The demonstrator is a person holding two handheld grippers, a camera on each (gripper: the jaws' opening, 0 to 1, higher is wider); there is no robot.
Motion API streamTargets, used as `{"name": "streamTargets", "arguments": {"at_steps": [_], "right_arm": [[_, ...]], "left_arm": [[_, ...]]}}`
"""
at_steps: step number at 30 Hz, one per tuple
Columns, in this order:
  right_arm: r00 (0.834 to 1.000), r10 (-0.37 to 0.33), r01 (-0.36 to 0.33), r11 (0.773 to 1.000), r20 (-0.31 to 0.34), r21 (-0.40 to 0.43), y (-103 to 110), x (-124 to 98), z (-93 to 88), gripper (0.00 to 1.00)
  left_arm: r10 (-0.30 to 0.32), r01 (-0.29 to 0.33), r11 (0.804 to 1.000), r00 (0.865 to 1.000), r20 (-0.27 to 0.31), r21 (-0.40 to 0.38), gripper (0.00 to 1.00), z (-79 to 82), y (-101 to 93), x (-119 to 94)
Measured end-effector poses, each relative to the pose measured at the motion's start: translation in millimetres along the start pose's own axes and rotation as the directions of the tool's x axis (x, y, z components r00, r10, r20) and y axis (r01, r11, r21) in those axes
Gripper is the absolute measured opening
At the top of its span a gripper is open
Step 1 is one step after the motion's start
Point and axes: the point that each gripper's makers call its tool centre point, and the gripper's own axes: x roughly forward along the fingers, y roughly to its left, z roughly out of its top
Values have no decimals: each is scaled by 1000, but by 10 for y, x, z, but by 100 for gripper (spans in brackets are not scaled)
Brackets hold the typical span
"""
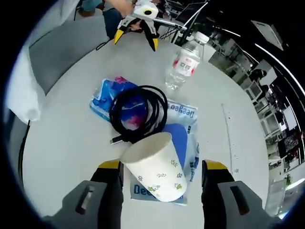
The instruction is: Arrange the tabletop items into an orderly group along one side of the table until the central work area is clear of visible clutter.
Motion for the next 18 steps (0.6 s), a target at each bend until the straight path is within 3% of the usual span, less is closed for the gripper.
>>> {"name": "streamTargets", "arguments": {"at_steps": [8, 10, 16, 18], "right_arm": [[999, 51, -52, 998, -10, -33, 80, 80, -11, 53], [998, 63, -63, 998, -21, -24, 109, 90, -43, 46], [999, 24, -25, 999, -34, -23, 64, 70, -75, 40], [1000, 7, -7, 1000, -24, 15, 49, 60, -79, 39]], "left_arm": [[6, -6, 1000, 1000, 4, -17, 80, -18, 21, -19], [5, -5, 1000, 1000, 5, -20, 80, -23, 12, -18], [3, -3, 1000, 1000, 4, -25, 80, -40, -5, -15], [3, -3, 1000, 1000, 4, -27, 80, -41, -4, -13]]}}
